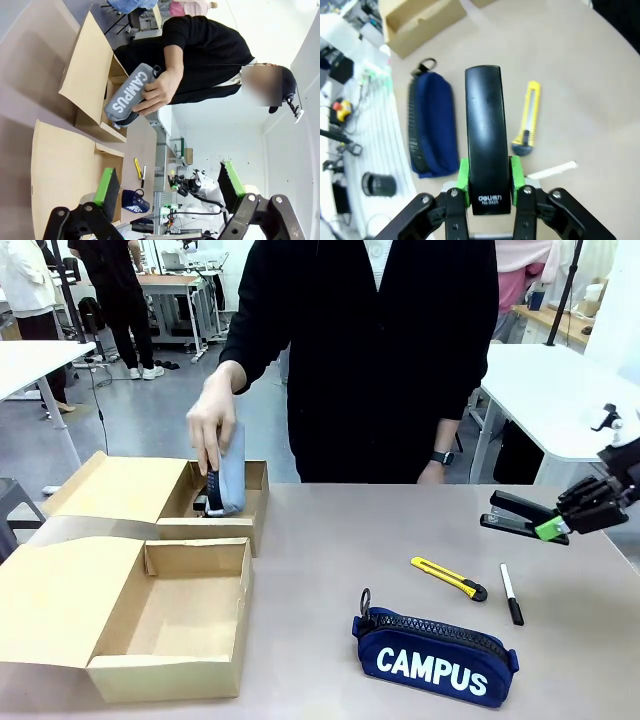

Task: Place items inside the box.
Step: Pick up a Pencil pouch or Stapler and place it inside the Mailer Box closest to the robot.

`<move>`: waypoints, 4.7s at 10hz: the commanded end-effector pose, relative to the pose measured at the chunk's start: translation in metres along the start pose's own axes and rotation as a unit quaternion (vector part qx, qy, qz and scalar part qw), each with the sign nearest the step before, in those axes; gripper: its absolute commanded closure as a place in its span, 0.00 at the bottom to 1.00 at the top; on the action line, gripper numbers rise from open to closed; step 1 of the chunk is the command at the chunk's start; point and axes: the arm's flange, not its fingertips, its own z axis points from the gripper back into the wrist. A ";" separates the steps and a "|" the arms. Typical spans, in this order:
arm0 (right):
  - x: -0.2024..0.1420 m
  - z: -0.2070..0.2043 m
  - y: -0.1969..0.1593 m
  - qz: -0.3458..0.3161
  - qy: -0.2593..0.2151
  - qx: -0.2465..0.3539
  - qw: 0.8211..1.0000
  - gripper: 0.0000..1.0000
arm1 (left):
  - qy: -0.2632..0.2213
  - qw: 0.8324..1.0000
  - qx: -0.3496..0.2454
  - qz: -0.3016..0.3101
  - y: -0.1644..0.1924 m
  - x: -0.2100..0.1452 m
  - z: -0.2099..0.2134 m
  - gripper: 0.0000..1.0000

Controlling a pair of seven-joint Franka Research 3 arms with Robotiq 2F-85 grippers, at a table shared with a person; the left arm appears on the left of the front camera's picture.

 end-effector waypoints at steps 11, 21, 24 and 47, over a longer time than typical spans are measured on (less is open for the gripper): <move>0.104 -0.085 0.136 -0.196 -0.029 -0.075 0.977 0.63 | -0.003 1.000 -0.010 -0.010 0.000 0.000 0.000 0.00; 0.142 -0.231 0.269 -0.260 0.089 0.068 0.959 0.63 | -0.003 1.000 -0.010 -0.010 0.000 0.000 0.000 0.00; 0.149 -0.241 0.272 -0.295 0.080 0.079 0.949 0.63 | -0.003 1.000 -0.010 -0.010 0.000 0.000 0.000 0.00; 0.235 -0.426 0.296 -0.269 -0.085 -0.181 0.942 1.00 | -0.003 1.000 -0.010 -0.010 0.000 0.000 0.000 0.00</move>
